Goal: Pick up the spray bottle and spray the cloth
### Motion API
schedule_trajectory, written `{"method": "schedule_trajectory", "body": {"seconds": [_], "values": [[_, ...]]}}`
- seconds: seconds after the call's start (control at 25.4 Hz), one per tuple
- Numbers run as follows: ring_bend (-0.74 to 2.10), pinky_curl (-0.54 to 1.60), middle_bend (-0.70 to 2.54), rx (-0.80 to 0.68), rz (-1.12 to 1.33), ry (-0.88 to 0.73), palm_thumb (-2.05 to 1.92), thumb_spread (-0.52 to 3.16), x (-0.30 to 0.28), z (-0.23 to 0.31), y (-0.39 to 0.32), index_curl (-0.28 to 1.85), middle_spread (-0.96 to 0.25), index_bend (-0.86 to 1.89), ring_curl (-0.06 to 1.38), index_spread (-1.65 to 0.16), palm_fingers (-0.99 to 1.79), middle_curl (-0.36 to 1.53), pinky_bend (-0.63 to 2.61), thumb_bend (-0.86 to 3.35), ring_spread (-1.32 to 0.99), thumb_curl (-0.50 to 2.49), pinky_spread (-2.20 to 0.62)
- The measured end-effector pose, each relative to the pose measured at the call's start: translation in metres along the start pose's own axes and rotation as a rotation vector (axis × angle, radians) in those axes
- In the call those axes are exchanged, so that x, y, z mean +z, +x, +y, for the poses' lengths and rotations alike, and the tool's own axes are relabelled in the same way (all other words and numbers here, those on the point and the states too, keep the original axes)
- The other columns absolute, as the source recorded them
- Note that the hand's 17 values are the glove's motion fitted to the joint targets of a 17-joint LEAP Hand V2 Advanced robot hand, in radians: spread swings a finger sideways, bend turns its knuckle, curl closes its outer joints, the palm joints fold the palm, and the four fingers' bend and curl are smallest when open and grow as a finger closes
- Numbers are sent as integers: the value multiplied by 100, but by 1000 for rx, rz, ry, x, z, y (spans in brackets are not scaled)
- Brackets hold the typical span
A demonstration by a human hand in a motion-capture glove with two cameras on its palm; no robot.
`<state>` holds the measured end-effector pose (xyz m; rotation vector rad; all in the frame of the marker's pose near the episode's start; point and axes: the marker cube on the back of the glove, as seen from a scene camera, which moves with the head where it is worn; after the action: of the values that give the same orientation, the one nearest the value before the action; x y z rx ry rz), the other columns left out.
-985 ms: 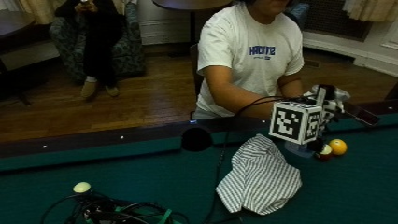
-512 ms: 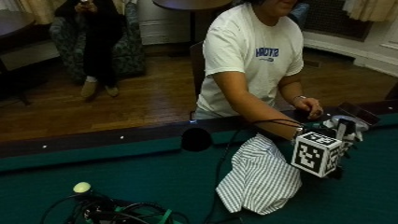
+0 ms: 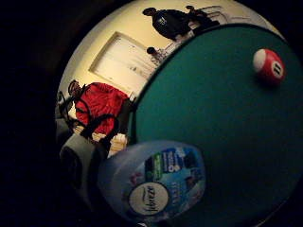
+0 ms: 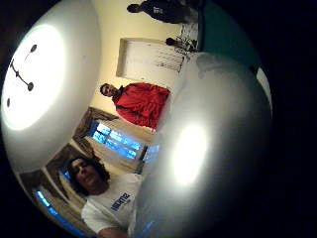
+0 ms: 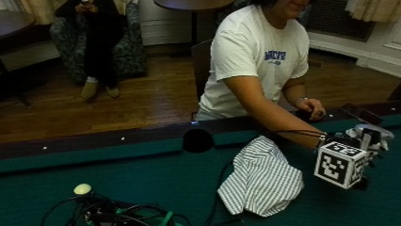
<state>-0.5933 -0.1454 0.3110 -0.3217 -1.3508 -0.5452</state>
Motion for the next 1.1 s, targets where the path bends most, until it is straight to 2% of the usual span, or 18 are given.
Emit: {"method": "schedule_trajectory", "body": {"seconds": [0.43,0.95,1.02,1.1], "values": [[81,43,71,-1,-32,12,93,45,21,-43,11,66,-20,30,49,-27,140,56,50,-3,-21,84,-30],[78,42,70,111,-30,-47,89,47,22,-33,19,66,-18,30,48,-28,136,56,48,-5,-19,84,-30],[76,41,71,144,0,-79,84,53,20,-26,22,65,-18,26,47,-28,128,56,44,-6,-18,82,-26],[69,38,69,175,58,-121,79,64,14,-15,24,63,-18,26,44,-29,106,54,32,-7,-17,78,-16]]}}
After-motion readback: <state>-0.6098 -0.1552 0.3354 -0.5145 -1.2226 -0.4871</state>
